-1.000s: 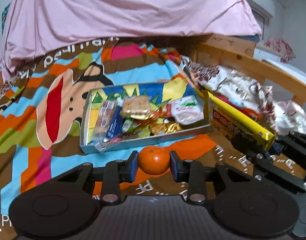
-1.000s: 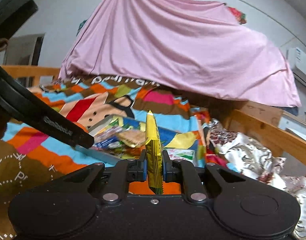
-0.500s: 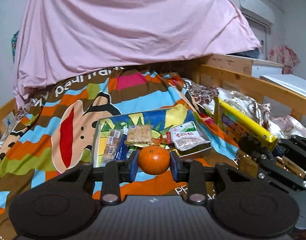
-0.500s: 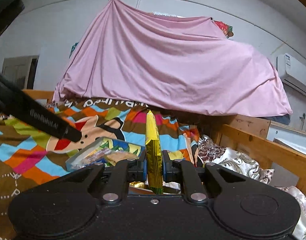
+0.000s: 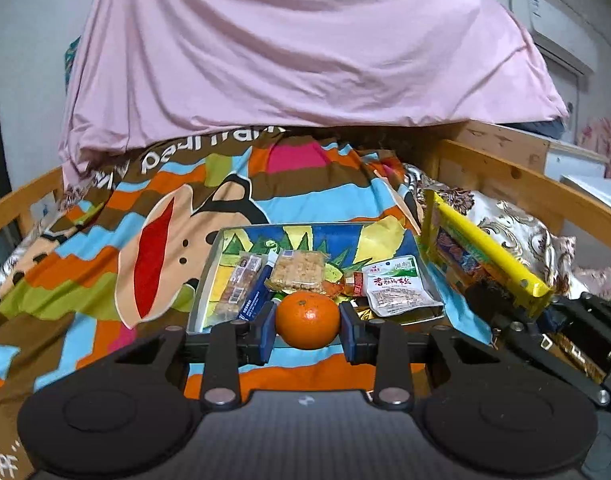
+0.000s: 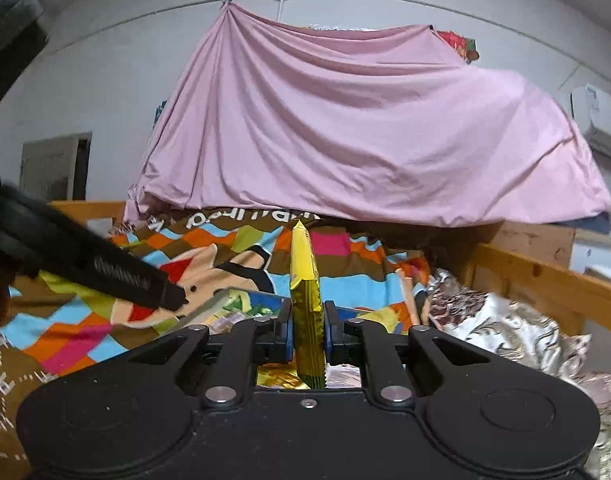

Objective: Organize snacks
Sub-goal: 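Carry the orange and yellow bar up and over the tin with both tools, then lower both tools into the tin and open them to drop the orange and yellow bar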

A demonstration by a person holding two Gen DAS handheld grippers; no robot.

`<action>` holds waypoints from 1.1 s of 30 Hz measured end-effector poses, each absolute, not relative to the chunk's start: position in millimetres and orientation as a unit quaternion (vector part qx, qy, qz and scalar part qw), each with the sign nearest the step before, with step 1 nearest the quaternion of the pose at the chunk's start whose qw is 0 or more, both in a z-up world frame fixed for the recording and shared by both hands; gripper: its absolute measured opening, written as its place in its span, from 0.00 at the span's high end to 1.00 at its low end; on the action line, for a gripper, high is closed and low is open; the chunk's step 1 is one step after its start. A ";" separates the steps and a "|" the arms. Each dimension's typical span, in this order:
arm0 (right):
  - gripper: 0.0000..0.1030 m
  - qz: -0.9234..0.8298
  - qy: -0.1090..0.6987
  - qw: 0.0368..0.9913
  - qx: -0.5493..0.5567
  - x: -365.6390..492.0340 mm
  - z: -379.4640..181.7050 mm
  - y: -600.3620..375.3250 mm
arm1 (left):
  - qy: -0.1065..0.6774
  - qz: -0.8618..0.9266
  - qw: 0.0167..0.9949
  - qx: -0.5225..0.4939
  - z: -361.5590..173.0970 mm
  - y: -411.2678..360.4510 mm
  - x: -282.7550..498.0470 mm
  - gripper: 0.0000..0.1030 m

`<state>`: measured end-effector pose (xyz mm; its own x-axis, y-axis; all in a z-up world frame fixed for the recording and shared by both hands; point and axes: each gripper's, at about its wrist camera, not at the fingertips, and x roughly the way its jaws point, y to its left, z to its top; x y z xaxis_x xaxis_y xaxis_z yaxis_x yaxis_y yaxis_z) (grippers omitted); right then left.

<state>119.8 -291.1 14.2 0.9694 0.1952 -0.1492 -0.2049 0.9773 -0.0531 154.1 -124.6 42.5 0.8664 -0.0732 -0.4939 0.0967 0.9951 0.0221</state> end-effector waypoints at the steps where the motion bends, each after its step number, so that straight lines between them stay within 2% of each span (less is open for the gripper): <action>1: 0.86 0.102 0.070 0.992 -0.033 122.8 13.7 -290.9 | 0.255 -0.041 0.966 0.022 41.4 -125.4 156.1 0.66; 21: 0.86 0.080 0.066 0.994 -0.044 171.3 0.4 -284.2 | 0.262 -0.022 0.965 -0.006 8.7 -124.6 215.8 0.66; 33: 0.86 0.043 0.085 0.995 -0.001 262.3 -16.4 -311.0 | 0.240 -0.047 0.970 -0.003 0.2 -119.4 281.2 0.65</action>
<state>262.3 -311.0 -16.4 0.9818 0.0852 -0.1697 -0.0856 0.9963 0.0051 281.2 -119.4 0.2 0.8800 -0.0923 -0.4659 0.0898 0.9956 -0.0276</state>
